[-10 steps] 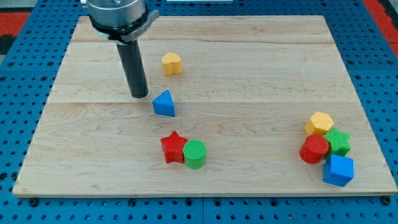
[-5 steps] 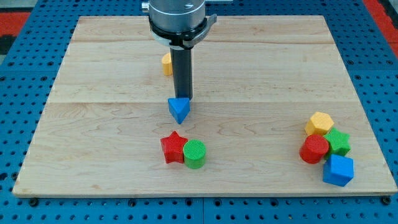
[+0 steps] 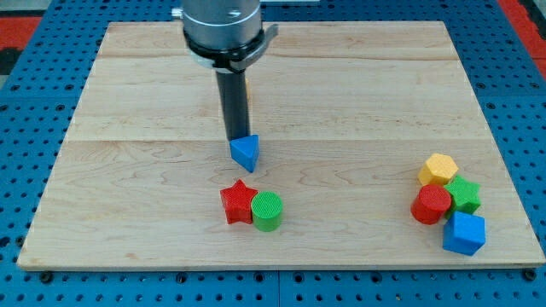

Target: Move the blue triangle closer to the red star

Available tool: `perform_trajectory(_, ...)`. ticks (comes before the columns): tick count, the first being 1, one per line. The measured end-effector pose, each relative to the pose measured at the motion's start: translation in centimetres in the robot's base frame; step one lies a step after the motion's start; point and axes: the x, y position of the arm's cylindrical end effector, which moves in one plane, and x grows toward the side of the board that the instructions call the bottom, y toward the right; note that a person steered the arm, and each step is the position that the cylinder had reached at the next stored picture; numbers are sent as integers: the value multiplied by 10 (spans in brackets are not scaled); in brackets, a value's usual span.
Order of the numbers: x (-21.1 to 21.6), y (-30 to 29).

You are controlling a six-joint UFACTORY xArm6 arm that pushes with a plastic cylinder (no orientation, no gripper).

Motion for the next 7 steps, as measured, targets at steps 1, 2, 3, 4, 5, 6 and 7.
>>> perform_trajectory(1,0,1)
perform_trajectory(2,2,1)
perform_trajectory(3,26,9)
perform_trajectory(4,36,11)
perform_trajectory(5,36,11)
perform_trajectory(6,45,11)
perform_trajectory(7,45,11)
